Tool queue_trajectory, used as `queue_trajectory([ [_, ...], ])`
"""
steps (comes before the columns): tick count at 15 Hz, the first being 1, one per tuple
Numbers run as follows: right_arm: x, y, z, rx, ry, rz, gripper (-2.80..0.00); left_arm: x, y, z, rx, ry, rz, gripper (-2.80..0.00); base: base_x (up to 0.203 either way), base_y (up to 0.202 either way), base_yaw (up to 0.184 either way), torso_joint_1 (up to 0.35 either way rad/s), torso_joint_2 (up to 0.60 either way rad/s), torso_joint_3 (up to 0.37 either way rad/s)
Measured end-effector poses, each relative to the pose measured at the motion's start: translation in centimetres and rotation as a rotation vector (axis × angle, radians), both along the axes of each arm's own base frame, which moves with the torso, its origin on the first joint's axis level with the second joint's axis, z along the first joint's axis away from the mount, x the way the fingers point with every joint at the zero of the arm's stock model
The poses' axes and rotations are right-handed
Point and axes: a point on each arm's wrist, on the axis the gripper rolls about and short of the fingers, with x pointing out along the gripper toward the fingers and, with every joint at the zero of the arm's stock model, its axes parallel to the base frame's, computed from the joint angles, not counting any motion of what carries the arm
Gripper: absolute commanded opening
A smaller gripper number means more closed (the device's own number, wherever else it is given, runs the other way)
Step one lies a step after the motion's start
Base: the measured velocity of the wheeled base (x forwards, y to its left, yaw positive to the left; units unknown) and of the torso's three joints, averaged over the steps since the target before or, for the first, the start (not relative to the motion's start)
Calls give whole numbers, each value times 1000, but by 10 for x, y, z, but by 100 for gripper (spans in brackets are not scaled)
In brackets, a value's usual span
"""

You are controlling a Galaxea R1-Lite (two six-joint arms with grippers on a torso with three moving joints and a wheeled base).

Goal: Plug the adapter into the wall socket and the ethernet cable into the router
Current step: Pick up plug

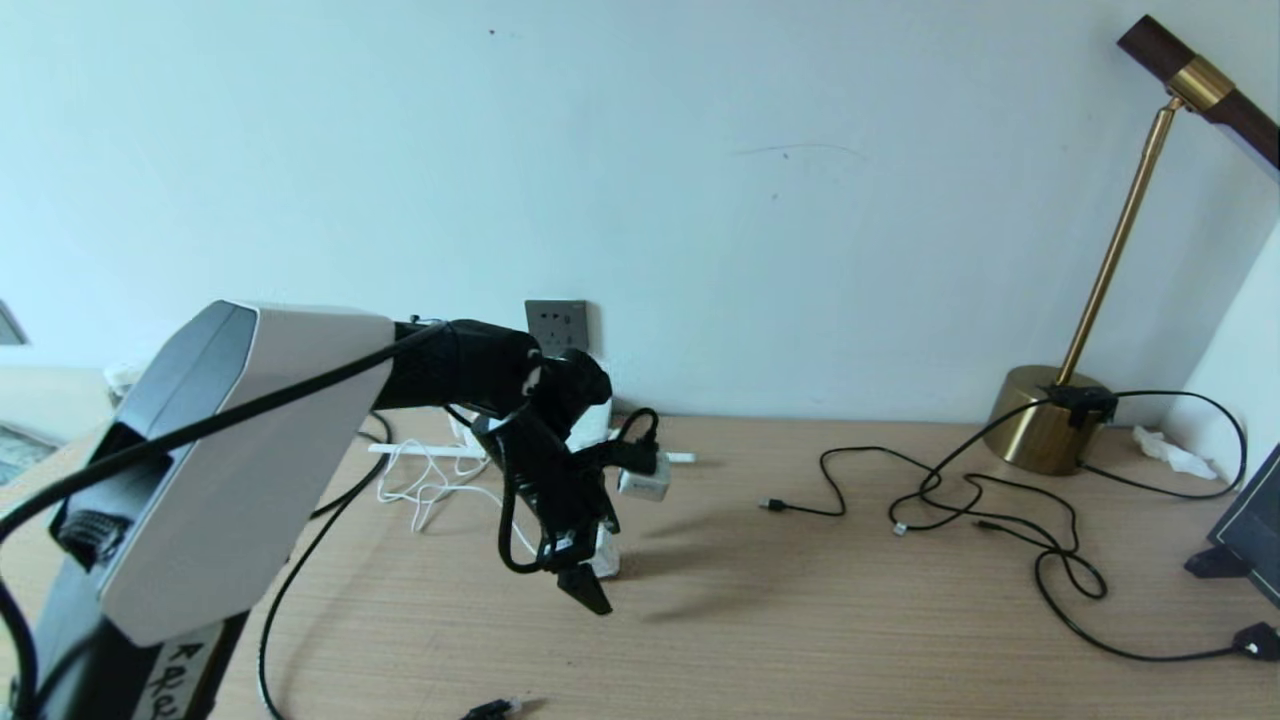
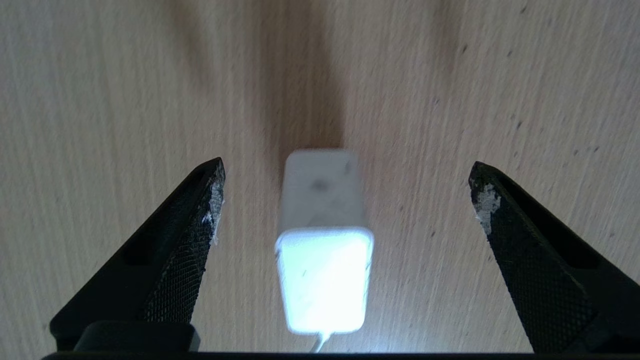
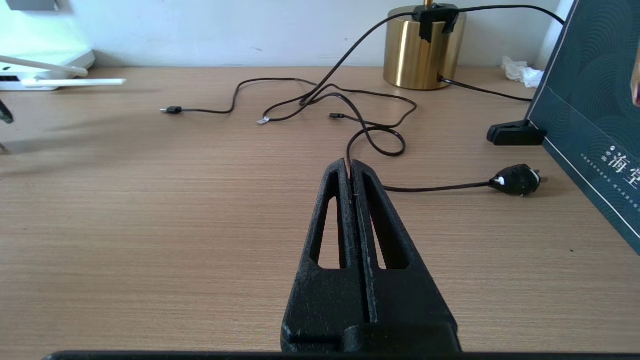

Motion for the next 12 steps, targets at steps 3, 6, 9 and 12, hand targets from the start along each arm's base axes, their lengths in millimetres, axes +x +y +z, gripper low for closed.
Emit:
queue_trajectory([
  [3, 0, 0, 0, 0, 0, 0, -280, 1, -1, -4, 4, 5, 5, 0, 0, 0, 0, 0, 0, 0],
  [6, 0, 0, 0, 0, 0, 0, -280, 3, 2, -3, 3, 2, 12, 0, 0, 0, 0, 0, 0, 0],
  [9, 0, 0, 0, 0, 0, 0, -280, 3, 3, -3, 3, 0, 17, 0, 0, 0, 0, 0, 0, 0],
  [12, 0, 0, 0, 0, 0, 0, -280, 5, 7, 0, 2, -5, 25, 0, 0, 0, 0, 0, 0, 0],
])
